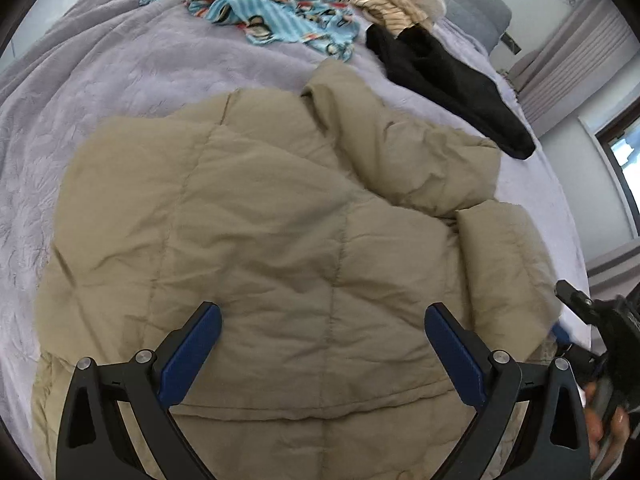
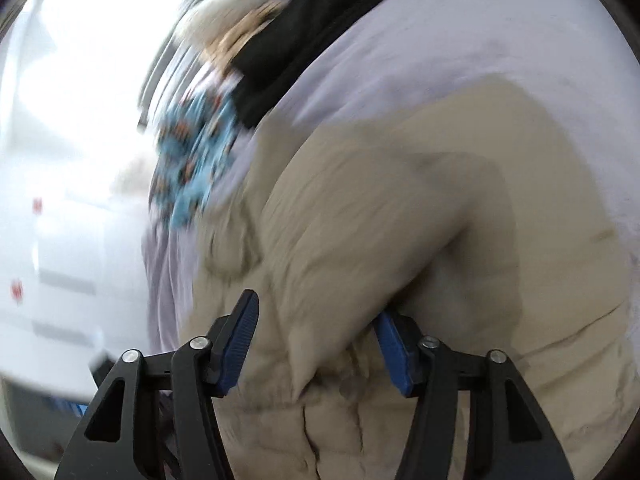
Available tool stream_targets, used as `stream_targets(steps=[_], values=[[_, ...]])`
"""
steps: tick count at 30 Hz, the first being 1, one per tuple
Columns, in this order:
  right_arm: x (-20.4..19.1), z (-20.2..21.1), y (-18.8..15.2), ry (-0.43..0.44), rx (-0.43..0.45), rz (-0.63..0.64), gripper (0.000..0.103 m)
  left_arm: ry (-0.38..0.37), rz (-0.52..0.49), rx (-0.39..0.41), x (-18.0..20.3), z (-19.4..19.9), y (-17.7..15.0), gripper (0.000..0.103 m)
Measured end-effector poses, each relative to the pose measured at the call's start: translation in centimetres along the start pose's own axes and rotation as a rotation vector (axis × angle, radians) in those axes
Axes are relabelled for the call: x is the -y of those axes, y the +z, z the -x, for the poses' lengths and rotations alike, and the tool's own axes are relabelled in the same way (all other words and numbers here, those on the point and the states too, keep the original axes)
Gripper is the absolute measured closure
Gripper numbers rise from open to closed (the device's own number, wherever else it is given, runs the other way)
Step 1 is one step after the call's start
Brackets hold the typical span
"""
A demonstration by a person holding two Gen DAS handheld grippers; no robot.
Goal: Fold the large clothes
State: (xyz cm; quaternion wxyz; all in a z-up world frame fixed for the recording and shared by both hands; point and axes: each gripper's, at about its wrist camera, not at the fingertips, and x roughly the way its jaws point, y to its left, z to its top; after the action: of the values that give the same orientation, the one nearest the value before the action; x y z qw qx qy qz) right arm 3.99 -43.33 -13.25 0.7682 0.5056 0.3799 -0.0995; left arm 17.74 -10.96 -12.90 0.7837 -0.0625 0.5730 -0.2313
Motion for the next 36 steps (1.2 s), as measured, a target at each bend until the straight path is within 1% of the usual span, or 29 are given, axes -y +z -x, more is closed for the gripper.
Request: stream_targets(steps=[1,3,6,7,8,11,12,14,17,18,19,20,21,22,25,27,29,30,31,32,33,34,35,36], values=[[0.0,0.2,0.3,-0.019,0.022,-0.007,0.092,-0.012,0.011,-0.003,-0.4,0.0,0.0,0.001],[-1.2,0.4,0.9,-0.034,0.058,0.038,0.092,-0.048,0.032,-0.004,-1.2,0.2,0.1,0.001],[-5.7,-0.2,0.5,-0.028,0.058,0.226,0.092,-0.138,0.076,-0.003,-2.7,0.5,0.3,0.001],[-7.5,-0.6,-0.2,-0.017,0.041,0.302,0.092,-0.187,0.1,-0.008,-3.4,0.5,0.5,0.001],[-9.2,-1.2,-1.2,0.001,0.01,0.377,0.092,-0.22,0.119,-0.017,-4.0,0.4,0.6,0.001],[-12.0,-2.8,-4.1,0.014,-0.064,0.522,0.092,-0.301,0.193,-0.042,-5.9,0.1,0.7,0.001],[-12.7,-3.5,-5.3,-0.002,-0.088,0.574,0.092,-0.33,0.212,-0.043,-6.3,0.1,0.7,0.001],[-14.1,-5.4,-8.1,-0.061,-0.136,0.682,0.092,-0.373,0.233,-0.042,-6.8,0.2,0.7,0.001],[-14.3,-6.0,-10.4,-0.088,-0.194,0.74,0.091,-0.444,0.252,-0.052,-7.2,0.1,0.7,0.001],[-14.5,-6.8,-11.0,-0.097,-0.222,0.754,0.085,-0.483,0.26,-0.06,-7.2,0.0,0.7,0.001],[-14.4,-7.3,-11.5,-0.108,-0.252,0.763,0.073,-0.517,0.269,-0.067,-7.2,-0.1,0.8,0.001],[-14.5,-7.8,-11.8,-0.112,-0.271,0.767,0.064,-0.545,0.275,-0.072,-7.1,-0.1,0.8,0.001],[-14.5,-8.1,-12.1,-0.111,-0.289,0.77,0.045,-0.57,0.279,-0.079,-7.0,-0.2,0.8,0.001],[-14.4,-7.9,-12.2,-0.105,-0.298,0.771,0.037,-0.579,0.279,-0.085,-6.9,-0.3,0.8,0.001],[-13.6,-6.9,-11.9,-0.084,-0.3,0.742,0.037,-0.547,0.259,-0.102,-6.1,-0.8,0.9,0.001],[-12.0,-5.7,-11.4,-0.062,-0.309,0.686,0.037,-0.526,0.235,-0.117,-5.1,-1.2,1.0,0.001],[-9.9,-4.3,-10.6,-0.038,-0.327,0.602,0.037,-0.505,0.203,-0.128,-3.8,-1.4,1.0,0.001],[-9.0,-4.2,-10.3,-0.026,-0.337,0.561,0.037,-0.488,0.18,-0.134,-3.1,-1.6,1.1,0.002],[-8.2,-3.8,-10.1,-0.015,-0.344,0.533,0.037,-0.468,0.149,-0.14,-1.9,-1.8,1.2,0.005],[-7.2,-3.4,-10.0,-0.001,-0.353,0.496,0.037,-0.462,0.117,-0.145,-0.8,-1.9,1.3,0.023],[-6.1,-2.9,-9.9,0.008,-0.358,0.458,0.037,-0.465,0.073,-0.161,0.7,-2.1,1.4,0.05],[-5.3,-2.5,-9.8,0.01,-0.356,0.437,0.037,-0.464,0.043,-0.177,1.8,-2.4,1.4,0.065],[-4.7,-2.2,-9.8,0.009,-0.35,0.421,0.037,-0.461,0.024,-0.186,2.6,-2.5,1.5,0.095],[-4.1,-1.9,-9.7,0.002,-0.338,0.406,0.037,-0.451,0.01,-0.176,3.5,-2.1,1.8,0.095]])
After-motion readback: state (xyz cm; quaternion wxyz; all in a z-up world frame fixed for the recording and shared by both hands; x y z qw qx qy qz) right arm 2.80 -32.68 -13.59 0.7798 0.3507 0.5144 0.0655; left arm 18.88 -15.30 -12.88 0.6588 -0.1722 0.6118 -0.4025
